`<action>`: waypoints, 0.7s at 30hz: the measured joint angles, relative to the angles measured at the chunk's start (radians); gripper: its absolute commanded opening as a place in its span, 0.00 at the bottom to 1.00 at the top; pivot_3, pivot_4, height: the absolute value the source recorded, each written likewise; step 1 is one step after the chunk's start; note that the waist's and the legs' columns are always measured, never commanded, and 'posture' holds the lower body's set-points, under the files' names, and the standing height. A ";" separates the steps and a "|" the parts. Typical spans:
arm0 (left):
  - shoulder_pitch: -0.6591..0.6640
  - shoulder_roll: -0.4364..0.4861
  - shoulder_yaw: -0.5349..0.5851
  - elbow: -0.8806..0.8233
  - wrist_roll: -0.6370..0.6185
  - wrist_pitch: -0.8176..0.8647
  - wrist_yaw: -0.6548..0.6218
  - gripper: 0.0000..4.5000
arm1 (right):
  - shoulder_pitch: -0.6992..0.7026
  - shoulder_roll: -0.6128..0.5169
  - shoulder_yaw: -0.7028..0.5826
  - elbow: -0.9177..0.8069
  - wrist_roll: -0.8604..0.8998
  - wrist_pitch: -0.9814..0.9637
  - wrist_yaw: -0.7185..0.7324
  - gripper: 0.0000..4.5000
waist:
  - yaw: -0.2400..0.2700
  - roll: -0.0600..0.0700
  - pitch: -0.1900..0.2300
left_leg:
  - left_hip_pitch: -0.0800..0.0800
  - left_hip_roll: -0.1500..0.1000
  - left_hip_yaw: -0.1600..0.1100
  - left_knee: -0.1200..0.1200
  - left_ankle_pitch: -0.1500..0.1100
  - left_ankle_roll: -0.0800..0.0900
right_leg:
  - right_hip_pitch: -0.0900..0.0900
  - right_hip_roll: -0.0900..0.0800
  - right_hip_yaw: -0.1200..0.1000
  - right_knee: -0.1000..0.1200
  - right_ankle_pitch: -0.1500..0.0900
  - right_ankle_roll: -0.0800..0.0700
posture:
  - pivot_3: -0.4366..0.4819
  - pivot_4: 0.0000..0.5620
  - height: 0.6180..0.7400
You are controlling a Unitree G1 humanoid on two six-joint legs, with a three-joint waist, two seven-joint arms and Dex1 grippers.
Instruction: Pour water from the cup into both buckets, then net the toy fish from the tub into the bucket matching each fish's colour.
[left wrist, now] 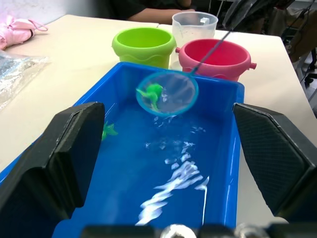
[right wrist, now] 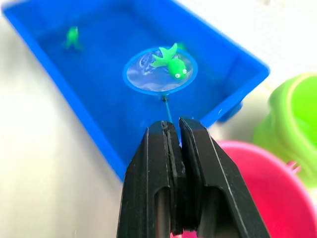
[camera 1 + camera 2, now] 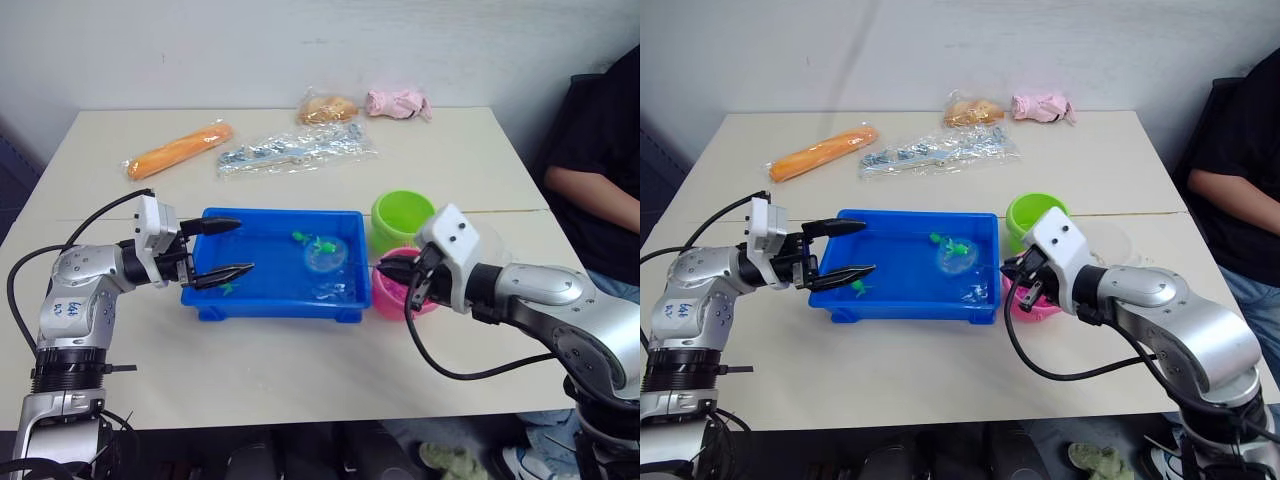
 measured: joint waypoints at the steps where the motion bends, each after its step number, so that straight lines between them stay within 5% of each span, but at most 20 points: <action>1: 0.000 0.000 0.000 0.000 0.000 0.000 -0.002 0.99 | 0.004 0.002 -0.016 0.012 0.000 -0.018 0.001 0.00 | 0.001 0.000 0.000 | 0.000 0.000 0.000 0.000 0.000 0.000 | 0.000 0.000 0.000 0.000 0.000 0.000 | 0.48 0.27 1.00; 13: -0.037 -0.005 -0.011 0.016 0.000 0.004 -0.008 0.99 | 0.049 -0.060 -0.269 0.097 0.037 -0.203 0.073 0.00 | 0.005 0.000 0.000 | 0.000 0.000 0.000 0.001 0.000 0.000 | 0.000 0.000 0.000 0.000 0.000 0.000 | 0.48 0.27 1.00; 21: -0.139 -0.060 -0.015 -0.012 -0.022 0.092 0.066 0.99 | 0.165 -0.169 -0.254 0.262 -0.143 -0.476 0.165 0.00 | 0.008 0.000 0.000 | 0.000 0.000 0.000 0.002 0.000 0.000 | 0.001 0.001 0.000 0.000 0.000 0.001 | 0.48 0.27 1.00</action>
